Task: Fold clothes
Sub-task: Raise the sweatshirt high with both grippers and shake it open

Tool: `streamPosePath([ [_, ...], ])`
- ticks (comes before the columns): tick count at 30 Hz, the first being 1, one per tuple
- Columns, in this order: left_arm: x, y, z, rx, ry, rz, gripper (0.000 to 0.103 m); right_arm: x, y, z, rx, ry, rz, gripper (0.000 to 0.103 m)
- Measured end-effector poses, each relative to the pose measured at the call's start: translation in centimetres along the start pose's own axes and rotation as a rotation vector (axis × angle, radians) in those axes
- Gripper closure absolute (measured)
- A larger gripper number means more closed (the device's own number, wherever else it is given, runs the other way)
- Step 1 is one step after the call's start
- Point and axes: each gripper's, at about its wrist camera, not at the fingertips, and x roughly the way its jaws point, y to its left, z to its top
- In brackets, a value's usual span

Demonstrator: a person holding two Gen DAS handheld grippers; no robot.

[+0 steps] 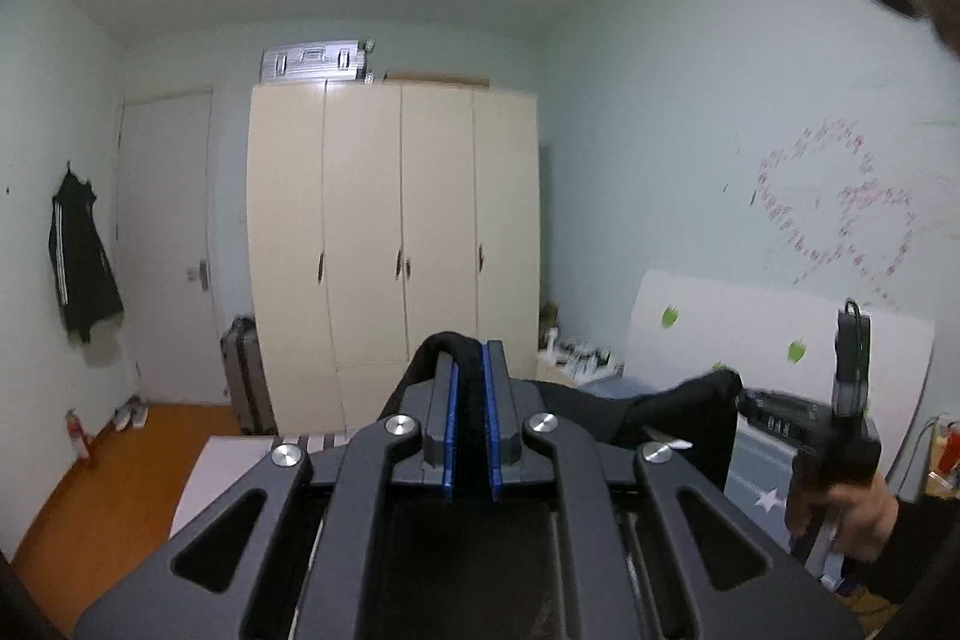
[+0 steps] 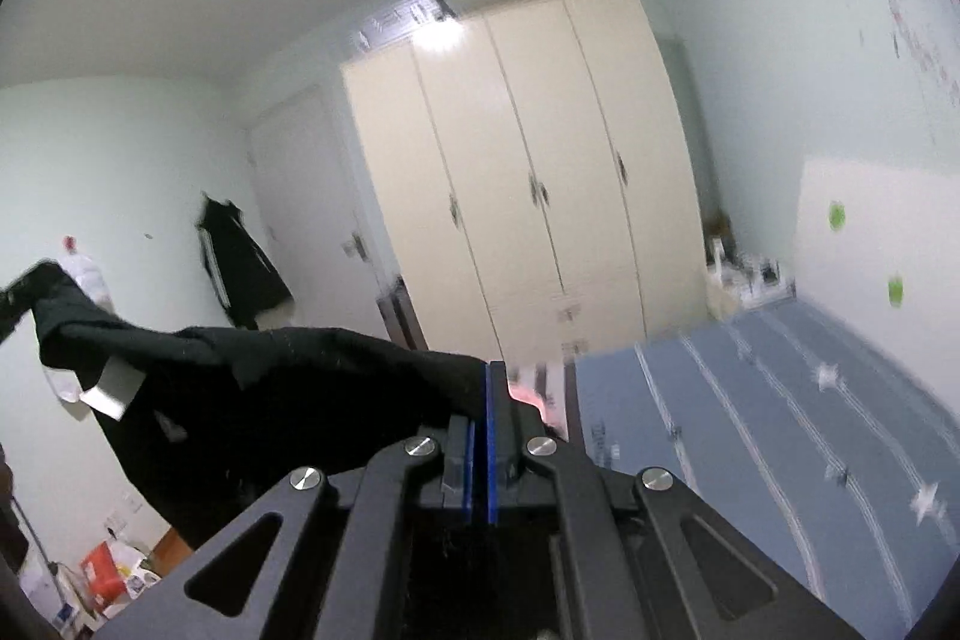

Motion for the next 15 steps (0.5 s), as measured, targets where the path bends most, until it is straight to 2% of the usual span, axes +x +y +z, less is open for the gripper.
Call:
streamPosePath([
  [4,-4.9,-1.5,3.6,0.012,-0.082,0.021,0.097,-6.3,3.0,6.5,-0.071,-0.092,0.053,0.101],
  [9,-9.2,-3.0,6.8,0.054,-0.175,0.038,0.097,-13.0,5.4,10.9,-0.124,-0.15,0.106,0.101],
  [12,-10.3,-3.2,8.4,0.054,-0.209,0.047,0.097,-15.7,6.0,12.8,-0.143,-0.129,0.138,0.101],
  [15,-9.7,-2.3,9.2,0.024,-0.228,0.062,0.097,-15.7,6.6,13.7,-0.152,-0.073,0.158,0.101],
])
